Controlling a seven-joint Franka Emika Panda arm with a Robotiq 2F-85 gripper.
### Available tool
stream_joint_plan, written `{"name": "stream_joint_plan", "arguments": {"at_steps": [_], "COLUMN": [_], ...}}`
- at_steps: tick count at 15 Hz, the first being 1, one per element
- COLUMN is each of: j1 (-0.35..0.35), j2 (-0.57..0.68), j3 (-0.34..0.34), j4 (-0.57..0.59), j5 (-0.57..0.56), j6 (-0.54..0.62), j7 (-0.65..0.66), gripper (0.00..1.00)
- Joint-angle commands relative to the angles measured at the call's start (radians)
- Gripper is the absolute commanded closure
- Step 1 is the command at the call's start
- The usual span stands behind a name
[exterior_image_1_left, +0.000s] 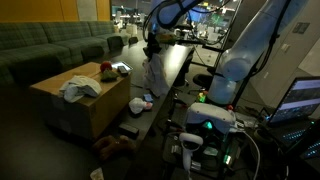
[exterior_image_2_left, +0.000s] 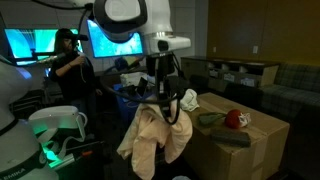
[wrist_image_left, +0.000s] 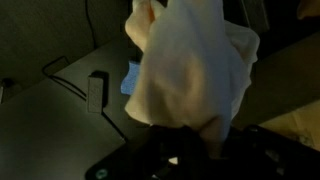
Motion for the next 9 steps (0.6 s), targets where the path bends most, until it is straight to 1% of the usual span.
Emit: {"name": "stream_joint_plan", "arguments": {"at_steps": [1, 2, 3, 5, 9], "j1": [-0.024, -0.031, -0.027, -0.025, -0.013], "j2": [0.139, 0.19, 0.226, 0.303, 0.438], "j3": [0.01, 0.018, 0.011, 0.008, -0.002], "j4": [-0.005, -0.003, 0.007, 0.023, 0.06], "j5": [0.042, 0.022, 0.039, 0.041, 0.017], "j6": [0.078, 0.113, 0.118, 0.157, 0.259], "j7": [-0.077, -0.052, -0.073, -0.061, 0.016], "gripper": [0.94, 0.94, 0.94, 0.94, 0.94]}}
